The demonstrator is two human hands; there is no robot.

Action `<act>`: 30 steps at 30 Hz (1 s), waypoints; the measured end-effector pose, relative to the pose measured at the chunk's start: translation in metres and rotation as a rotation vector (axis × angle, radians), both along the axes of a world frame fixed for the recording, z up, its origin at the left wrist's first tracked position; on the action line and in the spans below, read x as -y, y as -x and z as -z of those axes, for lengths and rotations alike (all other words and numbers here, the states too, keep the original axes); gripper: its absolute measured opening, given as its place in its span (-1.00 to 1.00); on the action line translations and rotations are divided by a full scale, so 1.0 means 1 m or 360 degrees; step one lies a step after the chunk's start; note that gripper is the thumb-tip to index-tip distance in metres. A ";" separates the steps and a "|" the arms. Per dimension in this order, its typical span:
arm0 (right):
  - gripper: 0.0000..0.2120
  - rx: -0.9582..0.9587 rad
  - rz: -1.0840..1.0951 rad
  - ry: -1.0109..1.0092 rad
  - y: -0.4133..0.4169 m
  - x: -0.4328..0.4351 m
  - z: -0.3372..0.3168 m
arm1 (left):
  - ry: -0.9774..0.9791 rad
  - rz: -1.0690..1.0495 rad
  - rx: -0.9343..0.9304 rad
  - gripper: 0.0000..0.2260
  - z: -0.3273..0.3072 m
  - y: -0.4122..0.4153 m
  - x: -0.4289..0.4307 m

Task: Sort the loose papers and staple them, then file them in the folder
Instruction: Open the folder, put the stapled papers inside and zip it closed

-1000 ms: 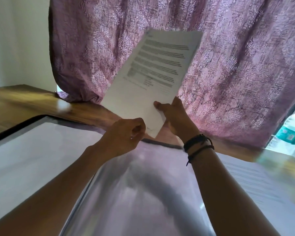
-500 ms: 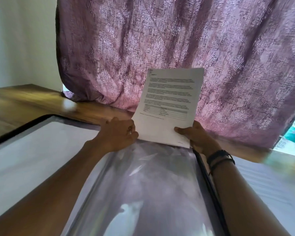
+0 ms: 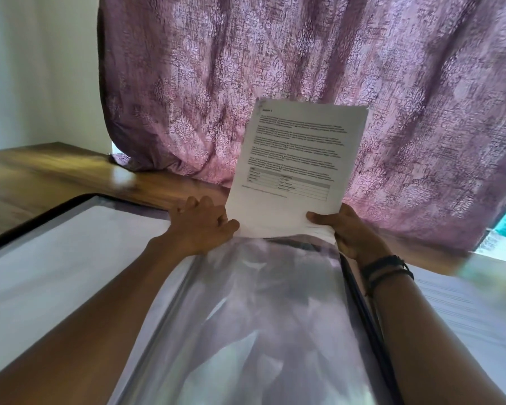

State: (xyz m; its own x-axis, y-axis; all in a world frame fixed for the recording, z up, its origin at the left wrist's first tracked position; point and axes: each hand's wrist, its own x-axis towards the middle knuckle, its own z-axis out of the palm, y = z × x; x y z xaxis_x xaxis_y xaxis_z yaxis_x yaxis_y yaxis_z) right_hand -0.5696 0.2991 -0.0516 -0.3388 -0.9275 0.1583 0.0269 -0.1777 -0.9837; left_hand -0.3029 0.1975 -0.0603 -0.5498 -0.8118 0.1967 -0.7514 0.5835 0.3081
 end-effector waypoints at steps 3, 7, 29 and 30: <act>-0.47 -0.0040 -0.0111 -0.0062 -0.003 -0.001 0.000 | 0.0072 -0.0094 -0.0007 -0.66 0.001 -0.001 0.000; -0.51 -0.0205 -0.0295 -0.0302 -0.014 0.005 0.004 | -0.0032 0.0079 -0.0349 -0.84 0.002 0.006 0.000; -0.62 0.0088 -0.0030 -0.0537 -0.007 0.005 0.003 | 0.0123 0.0551 -0.0706 -0.89 0.015 0.024 -0.008; -0.61 0.0071 -0.0039 -0.0540 -0.007 0.005 0.003 | 0.0120 0.0556 -0.0698 -0.89 0.015 0.023 -0.008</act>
